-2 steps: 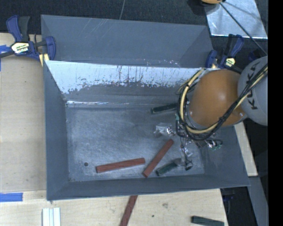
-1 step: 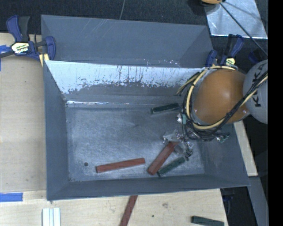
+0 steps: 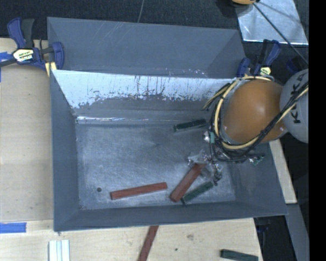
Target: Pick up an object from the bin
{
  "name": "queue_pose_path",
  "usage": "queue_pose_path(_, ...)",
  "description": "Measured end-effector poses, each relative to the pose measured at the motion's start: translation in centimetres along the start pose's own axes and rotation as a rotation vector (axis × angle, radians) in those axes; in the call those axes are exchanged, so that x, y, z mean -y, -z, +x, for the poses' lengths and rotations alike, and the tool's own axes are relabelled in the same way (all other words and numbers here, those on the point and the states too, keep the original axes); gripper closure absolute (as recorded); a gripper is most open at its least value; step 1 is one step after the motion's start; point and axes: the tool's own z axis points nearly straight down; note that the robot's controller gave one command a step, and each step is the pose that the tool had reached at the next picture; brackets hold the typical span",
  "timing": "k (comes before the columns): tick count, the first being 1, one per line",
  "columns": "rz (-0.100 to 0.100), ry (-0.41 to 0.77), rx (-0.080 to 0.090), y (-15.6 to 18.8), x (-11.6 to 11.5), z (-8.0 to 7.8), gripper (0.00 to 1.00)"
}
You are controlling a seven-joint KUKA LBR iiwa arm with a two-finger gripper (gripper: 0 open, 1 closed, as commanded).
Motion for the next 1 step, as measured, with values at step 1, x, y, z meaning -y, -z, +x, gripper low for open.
queue_pose_path(1, 0.000, -0.052, 0.000, 14.83, 2.56, -0.90, 1.00)
